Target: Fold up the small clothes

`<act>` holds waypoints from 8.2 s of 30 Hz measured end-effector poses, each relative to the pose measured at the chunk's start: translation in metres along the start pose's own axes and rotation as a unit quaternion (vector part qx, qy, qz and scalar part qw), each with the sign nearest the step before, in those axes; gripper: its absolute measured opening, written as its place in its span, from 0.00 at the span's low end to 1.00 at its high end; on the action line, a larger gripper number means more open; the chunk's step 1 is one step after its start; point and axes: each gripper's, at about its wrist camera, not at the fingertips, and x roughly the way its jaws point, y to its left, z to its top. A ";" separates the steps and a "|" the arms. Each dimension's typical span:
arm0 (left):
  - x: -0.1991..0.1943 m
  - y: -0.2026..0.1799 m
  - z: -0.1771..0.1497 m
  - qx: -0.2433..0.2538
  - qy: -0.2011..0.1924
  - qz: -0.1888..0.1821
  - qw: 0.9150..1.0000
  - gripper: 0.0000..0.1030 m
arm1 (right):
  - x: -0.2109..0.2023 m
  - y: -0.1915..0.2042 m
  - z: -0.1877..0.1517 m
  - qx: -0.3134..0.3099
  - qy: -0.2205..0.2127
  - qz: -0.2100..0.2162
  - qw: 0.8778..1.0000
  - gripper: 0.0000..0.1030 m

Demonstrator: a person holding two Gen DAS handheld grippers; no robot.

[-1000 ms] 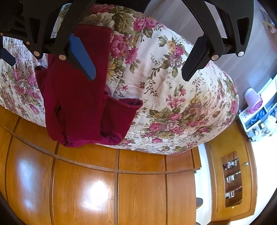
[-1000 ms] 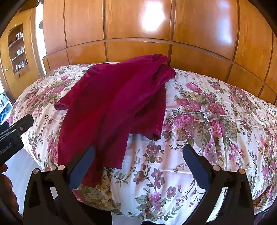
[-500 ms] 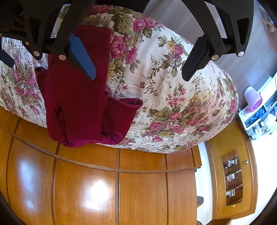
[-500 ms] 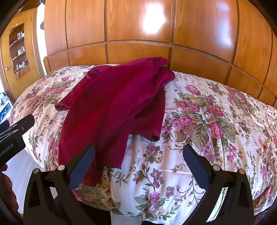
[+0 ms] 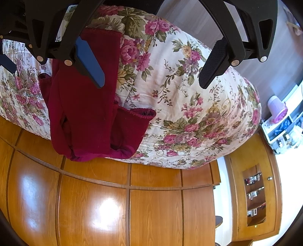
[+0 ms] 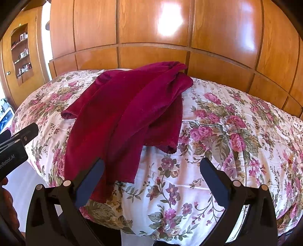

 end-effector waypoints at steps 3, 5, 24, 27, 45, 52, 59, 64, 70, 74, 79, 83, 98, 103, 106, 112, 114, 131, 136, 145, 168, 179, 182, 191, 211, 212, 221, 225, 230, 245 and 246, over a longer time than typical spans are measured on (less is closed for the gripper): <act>-0.001 0.004 0.001 -0.014 0.002 -0.012 1.000 0.96 | 0.000 0.000 -0.001 0.000 0.001 0.001 1.000 0.98; -0.002 0.004 0.003 -0.018 0.002 -0.015 1.000 0.96 | 0.000 0.000 -0.001 0.000 0.002 0.002 1.000 0.98; 0.006 0.012 0.012 -0.025 0.035 0.015 0.999 0.96 | 0.016 -0.022 0.011 0.029 0.019 0.015 0.999 0.98; 0.013 0.012 0.013 -0.024 0.043 0.016 0.999 0.96 | 0.021 -0.029 0.025 0.041 0.015 0.021 0.999 0.97; 0.039 0.004 0.020 0.005 0.050 -0.042 0.998 0.95 | 0.099 -0.030 0.104 0.032 0.068 0.104 0.992 0.09; 0.052 -0.019 0.023 0.054 0.066 -0.108 0.990 0.82 | 0.066 -0.082 0.116 -0.011 0.004 -0.010 1.000 0.05; 0.056 -0.042 0.018 0.098 0.068 -0.131 0.984 0.80 | 0.055 -0.169 0.124 0.024 -0.009 -0.153 0.988 0.05; 0.066 -0.056 0.007 0.128 0.091 -0.142 0.977 0.71 | 0.063 -0.205 0.119 0.052 0.010 -0.184 0.982 0.05; 0.078 -0.065 -0.006 0.150 0.114 -0.142 0.972 0.53 | 0.083 -0.223 0.123 0.061 0.027 -0.207 0.976 0.05; 0.087 -0.066 -0.015 0.148 0.133 -0.154 0.968 0.27 | 0.088 -0.231 0.127 0.073 0.030 -0.210 0.974 0.07; 0.083 -0.062 -0.016 0.136 0.120 -0.171 0.968 0.06 | 0.076 -0.227 0.129 0.062 0.010 -0.224 0.973 0.40; 0.074 -0.042 0.000 0.088 0.125 -0.217 0.964 0.06 | 0.063 -0.216 0.129 0.044 -0.004 -0.227 0.973 0.54; 0.081 0.123 0.169 -0.083 -0.010 -0.156 0.984 0.05 | 0.092 -0.083 0.076 -0.010 0.103 0.040 0.994 0.53; 0.139 0.141 0.258 -0.066 -0.034 -0.018 0.997 0.04 | 0.110 -0.063 0.061 0.002 0.138 0.063 0.988 0.54; 0.177 0.141 0.289 -0.062 -0.026 0.047 0.997 0.06 | 0.116 -0.058 0.054 0.010 0.152 0.069 0.986 0.54; 0.216 0.129 0.273 -0.087 0.005 0.069 0.994 0.76 | 0.127 -0.054 0.046 0.007 0.155 0.067 0.986 0.49; 0.210 0.123 0.243 -0.095 0.012 0.022 0.995 0.76 | 0.129 -0.052 0.048 -0.002 0.153 0.069 0.986 0.42; 0.180 0.044 0.078 -0.032 0.149 -0.214 0.965 0.04 | 0.068 -0.061 0.070 -0.067 0.069 0.048 0.994 0.07; 0.119 0.076 0.086 -0.048 0.117 -0.245 0.961 0.04 | 0.025 -0.094 0.066 -0.071 0.053 0.021 0.996 0.07; 0.082 0.099 0.012 -0.044 0.191 -0.228 0.954 0.04 | 0.004 -0.125 -0.001 -0.066 0.135 0.020 0.988 0.07; 0.249 0.155 0.126 0.124 0.047 0.120 0.984 0.48 | 0.079 -0.032 0.076 -0.077 0.101 0.072 0.989 0.68; 0.337 0.149 0.149 0.153 0.096 0.082 0.980 0.03 | 0.187 0.007 0.131 -0.015 0.138 0.138 0.981 0.58; 0.323 0.159 0.161 0.112 0.081 0.058 0.989 0.02 | 0.213 0.019 0.137 -0.039 0.152 0.132 0.979 0.48; 0.198 0.212 0.223 -0.037 -0.008 -0.045 0.998 0.02 | 0.246 0.062 0.195 -0.085 0.088 0.136 0.983 0.43; 0.249 0.337 0.212 -0.268 0.123 0.036 0.955 0.44 | 0.242 0.118 0.234 -0.144 0.008 0.123 0.982 0.63; 0.251 0.335 0.200 -0.261 0.125 0.037 0.956 0.55 | 0.236 0.121 0.224 -0.154 0.014 0.133 0.979 0.63; 0.298 0.312 0.147 -0.207 0.162 0.061 0.963 0.45 | 0.214 0.180 0.171 -0.223 0.059 0.204 0.951 0.59; 0.286 0.324 0.161 -0.265 0.144 -0.010 0.954 0.07 | 0.237 0.203 0.158 -0.251 0.112 0.208 0.939 0.52; 0.231 0.349 0.192 -0.313 0.080 -0.077 0.943 0.06 | 0.235 0.198 0.133 -0.277 0.120 0.233 0.925 0.52; 0.232 0.309 0.120 -0.248 0.148 0.088 0.953 0.33 | 0.213 0.214 0.128 -0.254 0.118 0.194 0.940 0.74; 0.224 0.304 0.114 -0.241 0.148 0.088 0.955 0.33 | 0.207 0.212 0.127 -0.253 0.115 0.198 0.940 0.74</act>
